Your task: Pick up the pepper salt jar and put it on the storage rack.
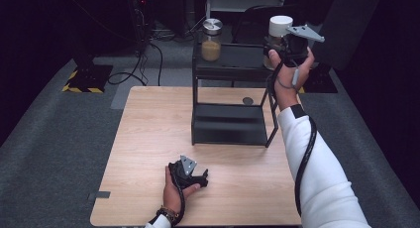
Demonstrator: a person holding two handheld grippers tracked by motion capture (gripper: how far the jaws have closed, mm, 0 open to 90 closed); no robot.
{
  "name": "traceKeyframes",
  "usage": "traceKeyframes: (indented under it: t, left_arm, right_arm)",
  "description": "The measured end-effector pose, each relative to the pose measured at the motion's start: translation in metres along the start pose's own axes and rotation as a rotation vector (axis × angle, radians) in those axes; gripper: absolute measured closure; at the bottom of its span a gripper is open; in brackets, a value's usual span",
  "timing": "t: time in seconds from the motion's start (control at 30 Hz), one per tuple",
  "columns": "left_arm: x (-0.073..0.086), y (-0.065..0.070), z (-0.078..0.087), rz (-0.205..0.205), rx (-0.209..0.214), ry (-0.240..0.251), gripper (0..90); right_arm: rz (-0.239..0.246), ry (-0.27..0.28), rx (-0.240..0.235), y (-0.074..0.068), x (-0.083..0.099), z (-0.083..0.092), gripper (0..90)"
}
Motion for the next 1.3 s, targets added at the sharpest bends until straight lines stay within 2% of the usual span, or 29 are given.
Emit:
traceKeyframes:
  t: [0.4,0.83,0.97,1.13,1.3]
  left_arm:
    - [0.0,0.0,0.0,-0.001,0.001,0.0,2.1]
    - [0.0,0.0,0.0,0.0,0.001,0.0,2.2]
    - [0.0,0.0,0.0,0.0,0.001,0.0,2.2]
    - [0.0,0.0,0.0,0.0,0.001,0.0,2.2]
    - [0.0,0.0,0.0,0.0,0.001,0.0,2.2]
  right_arm:
    - [-0.013,0.002,0.004,0.007,0.002,-0.011,32.0]
    - [-0.016,0.011,0.003,0.008,0.005,-0.009,31.5]
    - [0.019,0.006,0.004,0.006,0.004,-0.008,27.2]
    - [0.025,0.016,0.023,0.007,0.004,-0.005,16.8]
    - [0.047,0.025,0.031,0.007,0.003,0.003,12.1]
Point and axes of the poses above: each handheld gripper's, and its own axes: z roughly backward along the jaws, x roughly out of its underside, y roughly to its right, the point moved 8 cm from there along -z, roughly forward along the jaws, and after that the axes turned 11 degrees about -x, right-handed, at the moved point
